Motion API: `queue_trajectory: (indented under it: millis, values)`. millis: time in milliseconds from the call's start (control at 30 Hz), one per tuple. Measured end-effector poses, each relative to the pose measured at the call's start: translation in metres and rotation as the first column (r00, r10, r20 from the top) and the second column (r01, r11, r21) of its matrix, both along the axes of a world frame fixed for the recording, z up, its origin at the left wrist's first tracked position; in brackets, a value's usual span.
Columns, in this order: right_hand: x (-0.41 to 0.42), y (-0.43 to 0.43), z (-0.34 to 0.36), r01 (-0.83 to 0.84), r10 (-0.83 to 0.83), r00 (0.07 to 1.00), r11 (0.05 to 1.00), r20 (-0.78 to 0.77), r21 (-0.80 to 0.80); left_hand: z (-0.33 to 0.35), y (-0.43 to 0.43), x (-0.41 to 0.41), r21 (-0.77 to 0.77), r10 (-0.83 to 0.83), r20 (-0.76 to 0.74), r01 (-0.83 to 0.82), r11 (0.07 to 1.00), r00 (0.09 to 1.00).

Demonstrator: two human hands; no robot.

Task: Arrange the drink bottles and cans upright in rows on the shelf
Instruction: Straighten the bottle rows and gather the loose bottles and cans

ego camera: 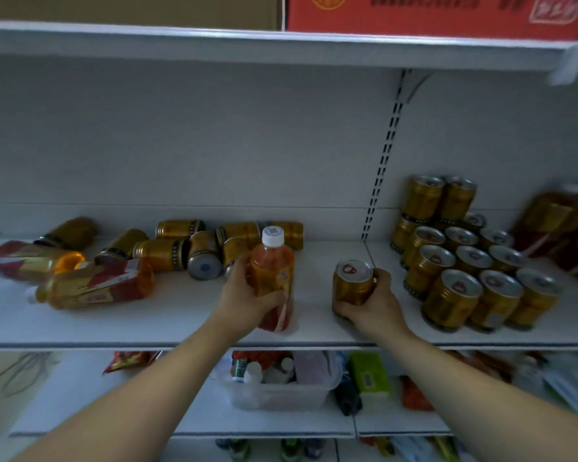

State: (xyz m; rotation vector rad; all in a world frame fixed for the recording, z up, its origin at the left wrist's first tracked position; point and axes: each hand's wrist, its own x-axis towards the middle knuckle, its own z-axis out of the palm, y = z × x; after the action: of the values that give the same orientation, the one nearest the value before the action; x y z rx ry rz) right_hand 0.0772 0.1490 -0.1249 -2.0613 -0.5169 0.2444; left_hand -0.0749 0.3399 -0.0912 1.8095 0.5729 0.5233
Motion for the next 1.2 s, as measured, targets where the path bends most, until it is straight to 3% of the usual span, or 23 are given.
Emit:
queue_trajectory:
  millis: [167, 400, 533, 833, 1067, 1200]
  values:
    - [0.013, -0.015, -0.008, -0.053, 0.058, 0.997, 0.993, -0.046, 0.101, -0.019, -0.018, 0.014, -0.049, 0.01, -0.052, -0.012, 0.999, 0.999]
    - [0.006, -0.023, 0.026, -0.023, 0.014, 0.998, 0.987, 0.058, 0.16, -0.002, -0.033, 0.029, -0.07, 0.098, 0.071, -0.093, 0.993, 0.993]
    - [-0.002, -0.053, 0.061, 0.102, -0.123, 0.99, 0.961, 0.068, 0.256, 0.032, -0.053, 0.043, -0.092, 0.002, 0.197, 0.016, 0.996, 0.981]
    - [-0.013, -0.17, 0.101, 0.4, -0.446, 0.89, 0.863, 0.093, 0.308, 0.096, -0.147, 0.078, -0.068, -0.303, 0.336, 0.344, 0.937, 0.892]
    - [0.007, -0.274, 0.101, 0.549, -0.596, 0.8, 0.772, 0.065, 0.319, 0.113, -0.25, 0.117, -0.012, -0.473, 0.343, 0.508, 0.862, 0.811]
    - [0.035, -0.337, 0.098, 0.557, -0.605, 0.792, 0.768, 0.075, 0.315, 0.102, -0.315, 0.154, 0.003, -0.505, 0.307, 0.53, 0.848, 0.807]
